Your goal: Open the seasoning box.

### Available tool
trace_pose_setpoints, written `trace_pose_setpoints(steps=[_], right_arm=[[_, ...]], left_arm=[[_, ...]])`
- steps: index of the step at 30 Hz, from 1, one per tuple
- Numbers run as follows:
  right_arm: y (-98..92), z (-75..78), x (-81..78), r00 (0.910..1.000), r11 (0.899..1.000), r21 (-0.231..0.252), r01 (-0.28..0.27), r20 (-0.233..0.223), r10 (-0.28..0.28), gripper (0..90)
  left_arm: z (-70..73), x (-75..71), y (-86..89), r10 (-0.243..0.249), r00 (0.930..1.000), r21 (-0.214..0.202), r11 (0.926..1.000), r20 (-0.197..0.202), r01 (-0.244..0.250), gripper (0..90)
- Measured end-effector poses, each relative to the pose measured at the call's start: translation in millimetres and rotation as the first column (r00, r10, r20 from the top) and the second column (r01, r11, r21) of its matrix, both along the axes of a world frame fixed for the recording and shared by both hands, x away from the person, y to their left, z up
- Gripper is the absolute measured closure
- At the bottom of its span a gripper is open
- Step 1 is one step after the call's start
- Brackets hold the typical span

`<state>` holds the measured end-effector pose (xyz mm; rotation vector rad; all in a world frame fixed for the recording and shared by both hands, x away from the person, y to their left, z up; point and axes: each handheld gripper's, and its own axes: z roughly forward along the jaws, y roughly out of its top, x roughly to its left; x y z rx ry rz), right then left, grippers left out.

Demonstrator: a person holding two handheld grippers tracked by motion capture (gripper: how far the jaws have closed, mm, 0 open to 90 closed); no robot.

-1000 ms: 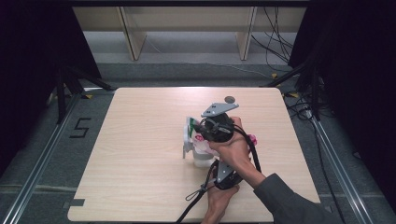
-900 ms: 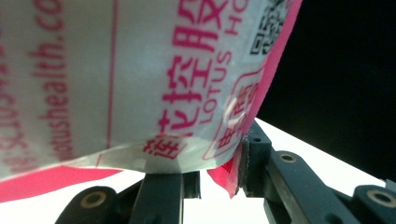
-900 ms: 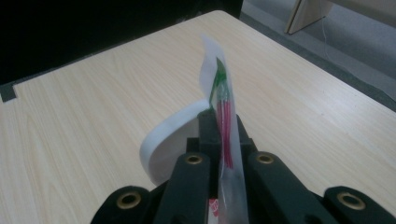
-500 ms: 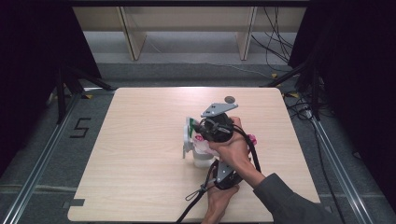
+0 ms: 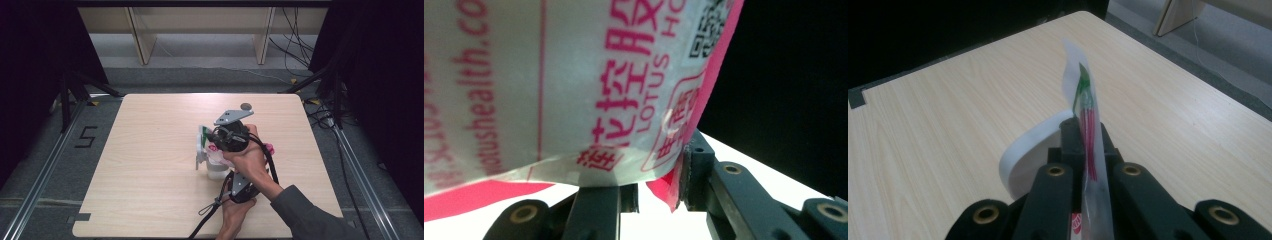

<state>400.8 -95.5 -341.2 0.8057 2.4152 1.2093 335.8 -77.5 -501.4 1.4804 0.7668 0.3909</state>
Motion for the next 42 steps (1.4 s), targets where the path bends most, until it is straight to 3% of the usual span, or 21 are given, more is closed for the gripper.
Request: trace_pose_setpoints(steps=[1,2,3,5,6,7,10,23,24,26,28,29,39,42], right_arm=[[0.0,0.9,-1.7,0.9994,0.999,0.015,0.028,-0.021,-0.028,89.3],[-1.2,2.1,-0.7,0.9997,1.000,0.011,0.016,-0.018,-0.016,89.3],[-1.5,1.8,0.6,0.9999,1.000,0.015,0.011,-0.004,-0.011,89.3],[-1.7,0.9,1.0,0.9995,1.000,0.012,0.029,-0.016,-0.029,89.3],[-1.6,-0.4,2.0,0.9997,1.000,0.001,0.023,-0.009,-0.023,89.3],[-1.6,-1.0,3.2,0.9999,1.000,-0.003,0.015,-0.003,-0.015,89.3],[-2.9,0.8,4.2,0.9997,0.999,0.021,0.026,-0.007,-0.025,89.3],[-5.0,1.4,4.3,0.9987,0.999,0.020,0.044,-0.027,-0.044,89.3],[-5.2,0.7,5.8,0.9997,1.000,0.007,0.025,-0.005,-0.025,89.3],[-2.3,-1.6,3.3,0.9991,0.999,0.004,0.040,-0.016,-0.040,89.3],[-3.4,-0.7,5.4,0.9996,1.000,0.000,0.025,0.014,-0.025,89.3],[-3.6,-0.1,5.2,0.9996,1.000,0.008,0.027,-0.008,-0.027,89.3],[-4.2,1.1,3.7,0.9999,1.000,0.010,0.012,0.004,-0.012,89.3],[-4.6,1.6,1.6,0.9989,0.999,0.012,0.040,-0.026,-0.039,89.3]], left_arm=[[0.4,-0.1,0.1,0.002,1.0000,-0.001,1.0000,0.001,-0.002,73.6],[0.5,-0.1,0.2,0.002,1.0000,0.000,1.0000,0.002,-0.002,73.6],[0.5,-0.6,-1.6,0.005,1.0000,-0.028,0.9996,-0.002,-0.005,73.6],[-0.5,-0.5,-2.3,0.003,1.0000,-0.023,0.9997,-0.006,-0.003,73.6],[-0.9,-0.2,-1.0,0.001,1.0000,0.003,1.0000,-0.004,-0.001,73.6],[-0.7,-0.5,-2.4,0.004,1.0000,-0.024,0.9997,-0.006,-0.004,73.6],[0.2,-0.6,-0.5,0.002,1.0000,-0.008,1.0000,-0.002,-0.002,73.5],[-0.2,-0.9,-1.5,0.002,1.0000,-0.006,1.0000,-0.004,-0.002,73.6],[-0.5,-0.8,-1.7,0.001,1.0000,-0.004,1.0000,-0.006,-0.001,73.5],[-0.8,-0.8,-1.9,0.001,1.0000,-0.007,1.0000,-0.007,-0.001,73.6],[-0.2,-0.9,-1.1,0.001,1.0000,-0.005,1.0000,-0.006,-0.001,73.6],[-0.2,-0.9,-1.1,0.000,1.0000,-0.005,1.0000,-0.007,0.000,73.6],[1.0,-1.8,-1.9,-0.003,1.0000,-0.012,0.9999,-0.005,0.003,73.6],[0.9,-2.2,-1.5,-0.004,1.0000,-0.008,1.0000,-0.005,0.004,73.6]])
